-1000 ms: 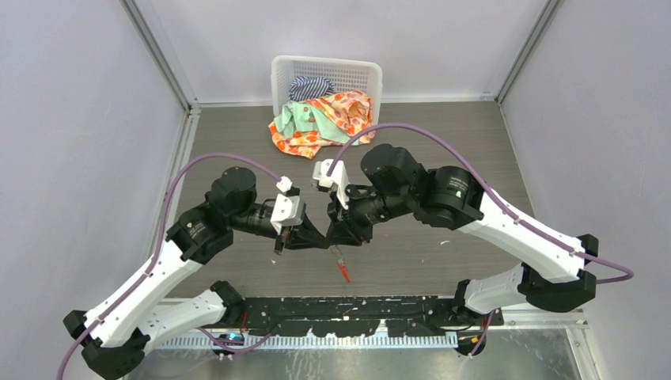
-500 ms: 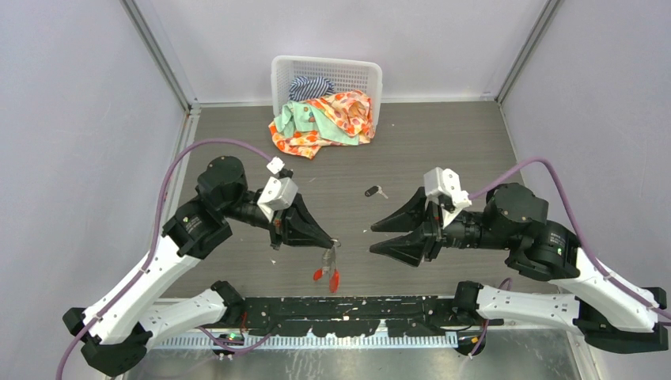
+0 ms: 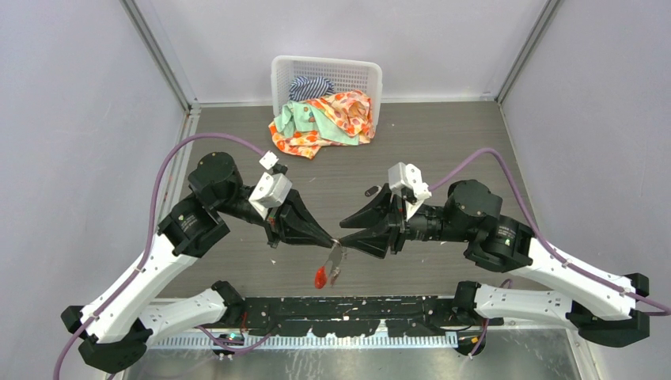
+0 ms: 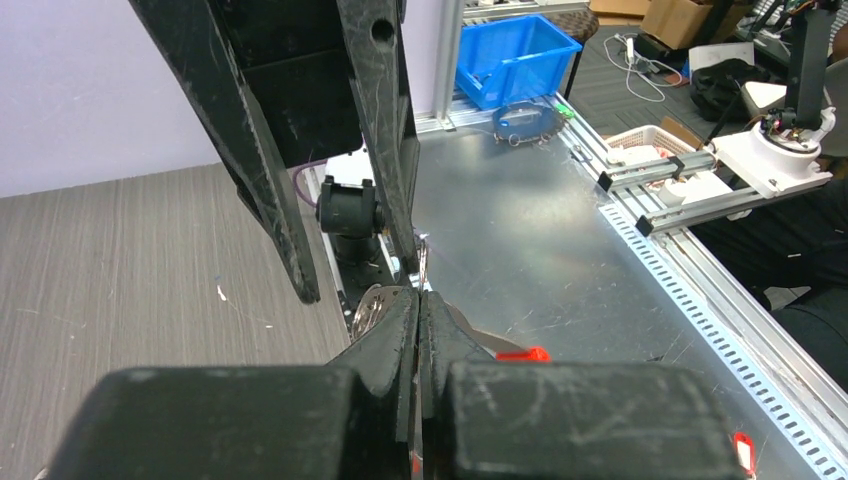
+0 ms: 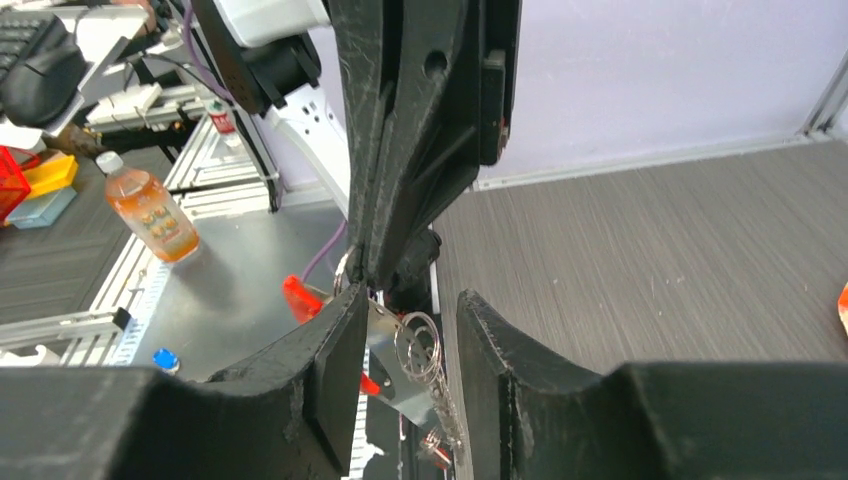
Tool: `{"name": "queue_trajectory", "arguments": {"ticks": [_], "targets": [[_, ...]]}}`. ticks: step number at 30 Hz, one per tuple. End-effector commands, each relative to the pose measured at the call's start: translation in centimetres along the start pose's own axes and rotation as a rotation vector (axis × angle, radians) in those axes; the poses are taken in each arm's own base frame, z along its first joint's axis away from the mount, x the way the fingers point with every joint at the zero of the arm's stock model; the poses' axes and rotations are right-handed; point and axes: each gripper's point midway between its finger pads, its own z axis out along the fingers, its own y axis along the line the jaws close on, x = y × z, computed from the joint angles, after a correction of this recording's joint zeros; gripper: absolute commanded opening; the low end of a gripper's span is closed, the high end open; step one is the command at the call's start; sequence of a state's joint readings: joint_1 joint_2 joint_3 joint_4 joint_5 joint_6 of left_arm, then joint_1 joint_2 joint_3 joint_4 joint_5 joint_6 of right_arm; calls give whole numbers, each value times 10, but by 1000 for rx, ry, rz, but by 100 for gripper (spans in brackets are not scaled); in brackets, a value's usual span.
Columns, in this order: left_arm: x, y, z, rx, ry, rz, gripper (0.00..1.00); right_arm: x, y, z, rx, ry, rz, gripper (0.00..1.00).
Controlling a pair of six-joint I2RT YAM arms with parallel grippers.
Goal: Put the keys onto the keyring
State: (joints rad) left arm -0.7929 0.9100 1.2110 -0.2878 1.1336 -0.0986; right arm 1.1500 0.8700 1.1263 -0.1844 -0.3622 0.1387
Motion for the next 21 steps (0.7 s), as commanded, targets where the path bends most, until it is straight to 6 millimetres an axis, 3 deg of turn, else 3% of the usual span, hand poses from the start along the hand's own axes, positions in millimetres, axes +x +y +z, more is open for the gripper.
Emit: {"name": "queue_trajectory", "arguments": {"ticks": [1, 14, 17, 21], "targets": [[-24, -6, -2, -14, -49, 79, 0, -33, 15, -7, -52, -132, -29, 44], [-27, 4, -4, -89, -67, 79, 0, -28, 12, -7, -35, -118, -11, 52], [-25, 7, -4, -101, -64, 81, 0, -27, 7, -5, -13, -107, -18, 50], [-22, 11, -4, -118, -62, 78, 0, -27, 4, -2, -5, -100, -25, 40]]}}
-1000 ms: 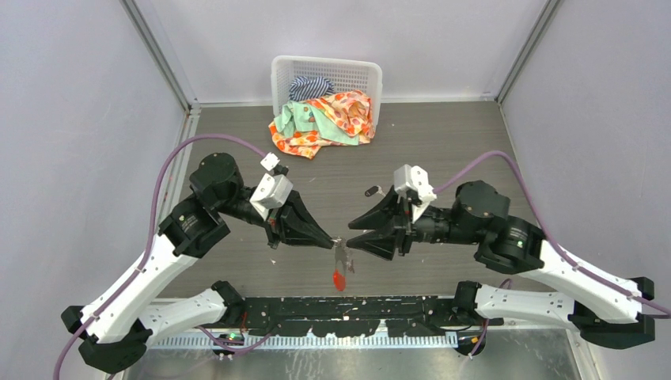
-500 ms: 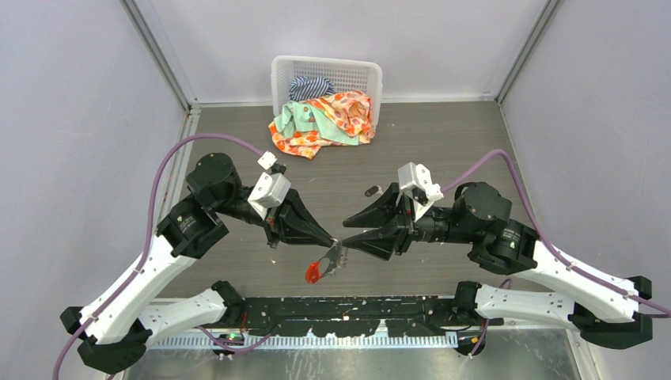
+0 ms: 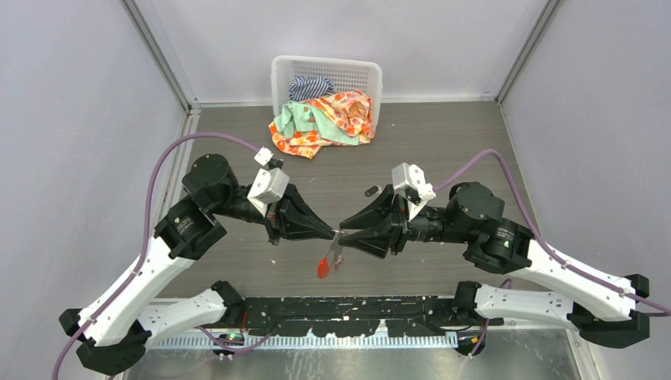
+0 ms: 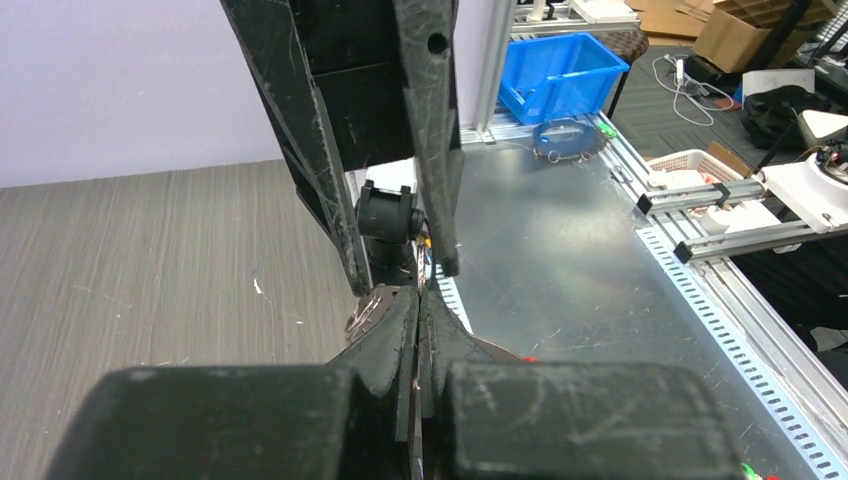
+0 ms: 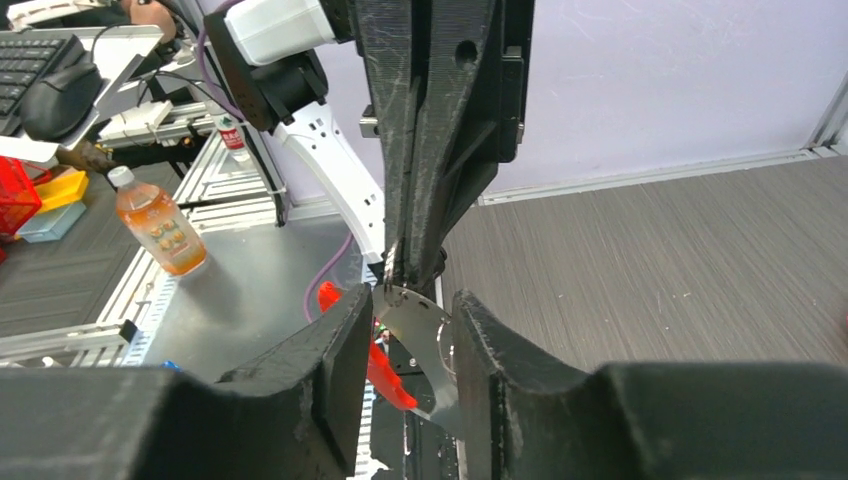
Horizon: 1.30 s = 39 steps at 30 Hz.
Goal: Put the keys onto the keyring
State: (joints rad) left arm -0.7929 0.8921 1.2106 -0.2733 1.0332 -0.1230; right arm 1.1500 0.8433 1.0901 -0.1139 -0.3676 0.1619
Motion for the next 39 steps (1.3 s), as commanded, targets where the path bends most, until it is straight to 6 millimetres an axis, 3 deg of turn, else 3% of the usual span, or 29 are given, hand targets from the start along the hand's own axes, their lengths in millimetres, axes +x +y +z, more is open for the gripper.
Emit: {"name": "queue_trajectory", "arguments": {"ticks": [1, 11, 15, 16, 20, 23, 29, 39], "targets": [[-15, 0, -1, -24, -44, 73, 0, -18, -2, 3, 14, -37, -26, 37], [10, 5, -3, -44, 1, 60, 0, -19, -15, 0, 99, -17, -25, 2], [28, 7, -7, -65, 36, 48, 0, -15, -15, -11, 126, 49, -21, 1], [31, 8, -7, -72, 44, 45, 5, -14, -15, -12, 130, 74, -19, 1], [37, 11, -12, -103, 77, 77, 39, -2, -16, -14, 136, 223, -2, 1], [38, 12, -14, -112, 99, 100, 46, 6, -17, -15, 144, 335, 12, 1], [33, 17, -16, -148, 104, 127, 47, 12, -16, -13, 129, 448, 25, 1], [31, 14, -15, -123, 98, 138, 35, 11, -13, -10, 102, 458, 22, 1]]}}
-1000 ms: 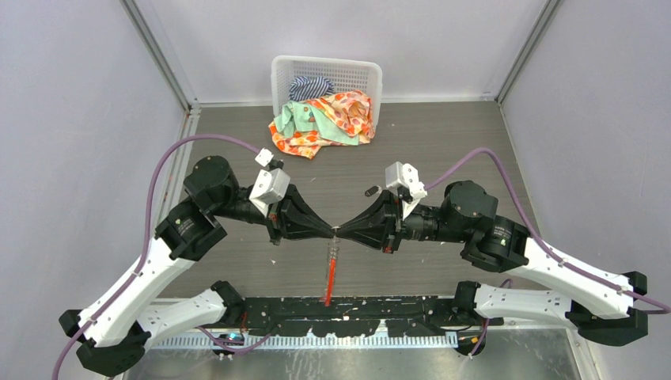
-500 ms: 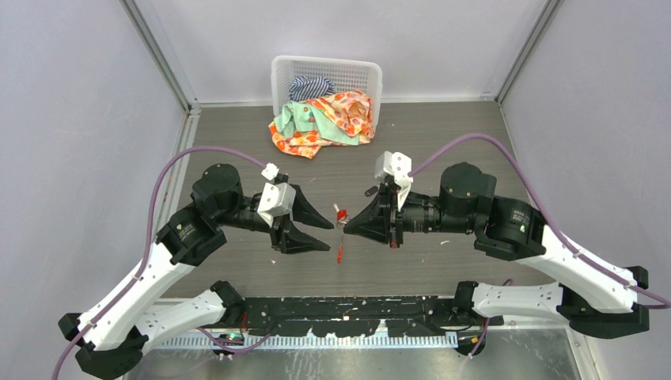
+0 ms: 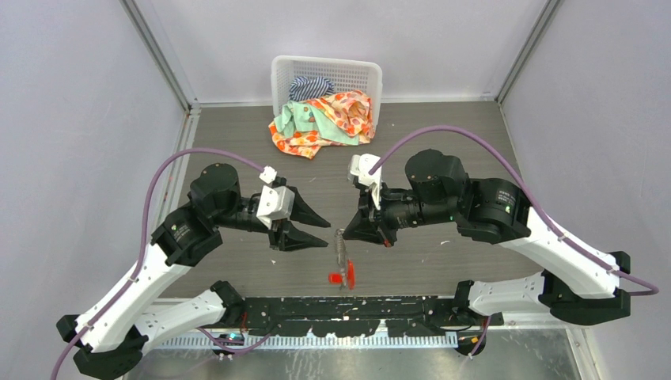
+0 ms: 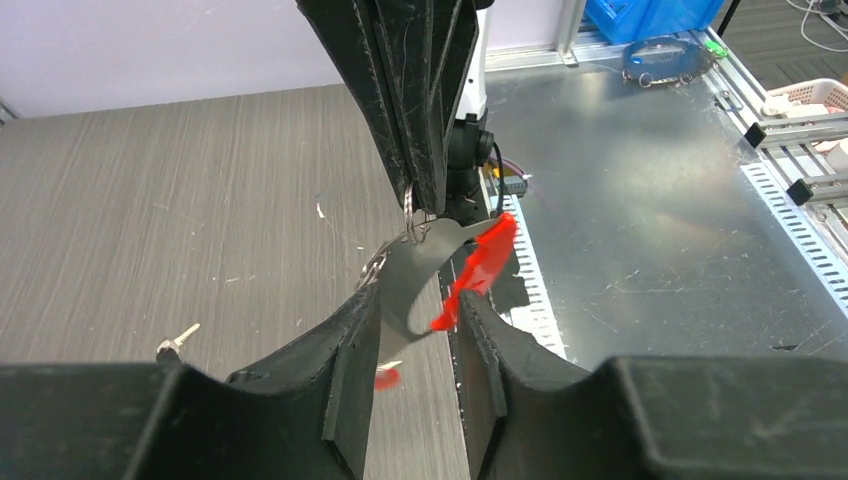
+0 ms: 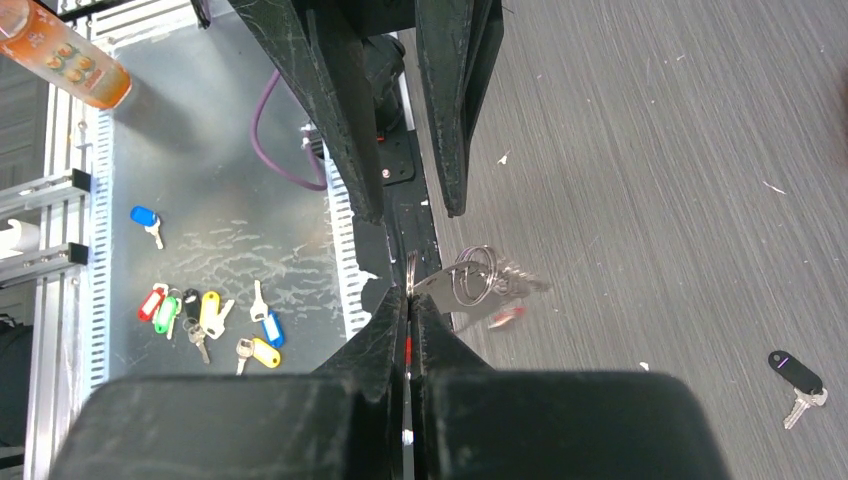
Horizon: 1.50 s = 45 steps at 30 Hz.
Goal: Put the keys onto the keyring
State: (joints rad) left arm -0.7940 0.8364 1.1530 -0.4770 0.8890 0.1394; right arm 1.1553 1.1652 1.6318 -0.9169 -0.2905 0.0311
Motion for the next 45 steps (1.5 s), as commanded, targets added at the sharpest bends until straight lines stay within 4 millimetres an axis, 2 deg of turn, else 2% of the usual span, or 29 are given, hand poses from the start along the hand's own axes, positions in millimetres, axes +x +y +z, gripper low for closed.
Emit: {"name": "queue_trajectory", "arguments": {"ticks": [1, 8, 13, 21, 25, 27, 30, 34, 37, 41, 45], "targets": [[-16, -4, -2, 14, -32, 41, 35, -22, 9, -15, -26, -78, -38, 1], [-20, -3, 2, 39, -42, 35, 35, -19, 6, -9, -20, -31, -28, 1], [-13, -6, 4, 60, -29, -8, 35, -14, -4, -2, 25, 30, -11, 1], [17, -10, 4, 55, 34, -97, 45, -5, -22, 6, 151, 151, 9, 1], [36, -4, 4, 6, 69, -159, 51, 0, -33, 8, 236, 212, 10, 1], [44, -2, 3, -25, 82, -183, 58, 3, -44, 8, 310, 244, 14, 1], [56, 6, 4, -74, 99, -211, 61, 6, -53, 9, 373, 278, 32, 1], [66, 25, 5, -169, 118, -216, 59, 8, -57, 14, 412, 324, 59, 1], [63, 37, 4, -224, 111, -182, 57, 15, -56, 16, 410, 386, 59, 1], [53, 38, 2, -219, 90, -109, 50, 20, -47, 20, 354, 416, 55, 1], [46, 28, 2, -163, 66, -66, 40, 25, -35, 25, 276, 437, 71, 1]]}}
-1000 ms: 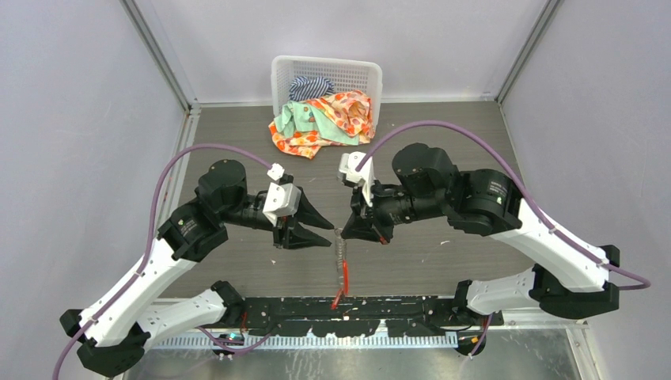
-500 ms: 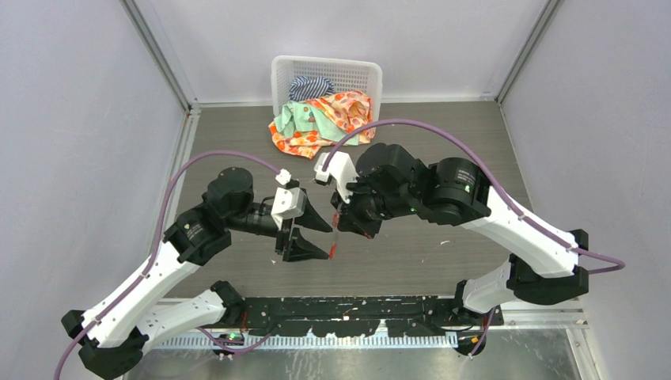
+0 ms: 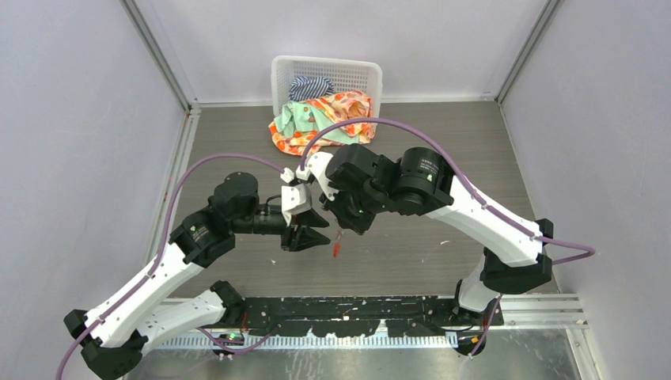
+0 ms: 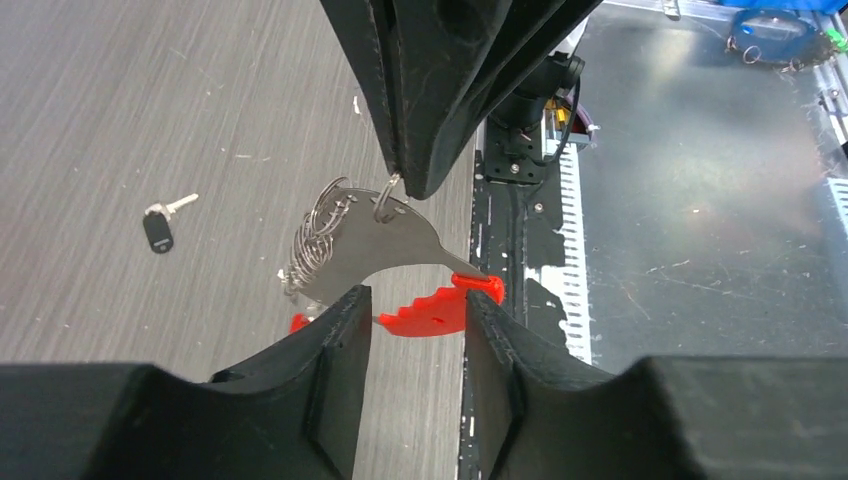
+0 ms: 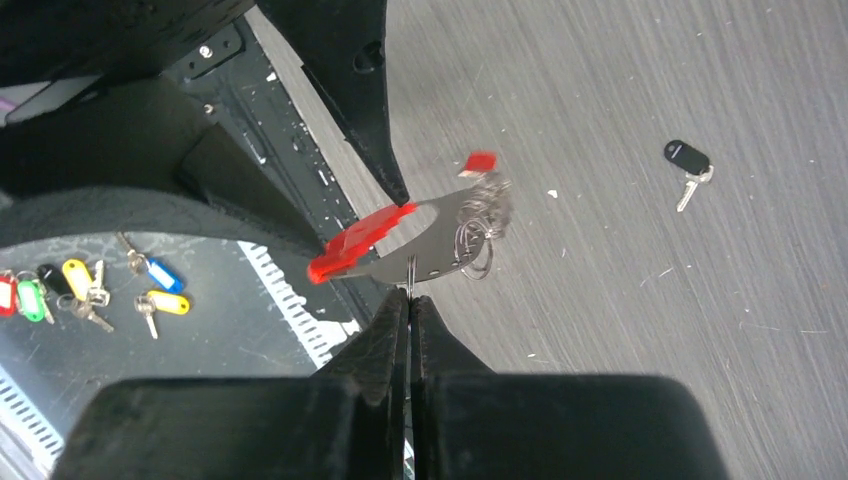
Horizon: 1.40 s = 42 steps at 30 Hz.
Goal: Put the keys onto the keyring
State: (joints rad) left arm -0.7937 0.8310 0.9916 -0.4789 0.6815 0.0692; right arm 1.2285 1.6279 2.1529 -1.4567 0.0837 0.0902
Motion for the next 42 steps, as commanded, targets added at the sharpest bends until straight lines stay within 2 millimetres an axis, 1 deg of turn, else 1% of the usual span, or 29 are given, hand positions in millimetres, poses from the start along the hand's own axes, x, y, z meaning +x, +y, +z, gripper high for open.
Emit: {"name": "queue_trajectory", "arguments": {"ticks": [1, 4, 7, 9, 12, 16, 21, 23, 24, 26, 28, 31, 32, 33, 34, 35, 36, 37, 38, 40, 42], "targets": [[-27, -10, -6, 42, -93, 112, 39, 1, 18, -13, -103, -5, -4, 1], [-31, -16, -4, 79, -114, 92, 37, 3, 27, -11, -152, 8, -5, 1], [-37, -18, -2, 93, -140, 81, 37, 0, 33, -12, -186, -7, -6, 1], [-43, -25, -3, 135, -154, 79, 37, -4, 35, -13, -202, -38, -11, 1], [-48, -34, -4, 188, -166, 86, 32, -10, 39, -15, -230, -101, -17, 1], [-45, -41, -7, 228, -151, 86, 24, -7, 44, -11, -254, -78, -20, 1], [-41, -44, -7, 248, -140, 106, 3, -10, 46, -11, -267, -80, -27, 1], [-39, -43, -6, 248, -133, 116, 1, -13, 46, -13, -267, -97, -26, 1], [-39, -43, -7, 246, -130, 119, 0, -14, 46, -13, -268, -105, -24, 5], [-39, -43, -8, 246, -125, 121, 0, -18, 46, -18, -270, -141, -24, 16], [-42, -47, -10, 268, -130, 139, 0, -23, 45, -25, -269, -212, -24, 25], [-56, -66, -19, 363, -166, 179, 0, -30, 43, -47, -284, -411, -41, 41], [-63, -73, -23, 403, -184, 196, 0, -33, 42, -72, -300, -530, -47, 51], [-69, -80, -27, 439, -201, 215, 0, -34, 43, -84, -317, -619, -51, 56], [-75, -87, -32, 477, -216, 239, 0, -40, 45, -100, -345, -732, -59, 60], [-80, -92, -35, 509, -226, 258, 0, -38, 48, -114, -370, -808, -70, 61], [-87, -99, -41, 545, -242, 286, 0, -36, 50, -124, -397, -866, -78, 62], [-90, -104, -44, 576, -249, 302, 0, -32, 52, -133, -414, -912, -84, 63], [-97, -109, -48, 604, -261, 325, 0, -29, 52, -139, -427, -944, -85, 64], [-107, -117, -55, 653, -275, 351, 0, -23, 53, -147, -442, -980, -84, 64], [-114, -123, -57, 671, -286, 369, 0, -18, 55, -149, -457, -996, -88, 64]]}}
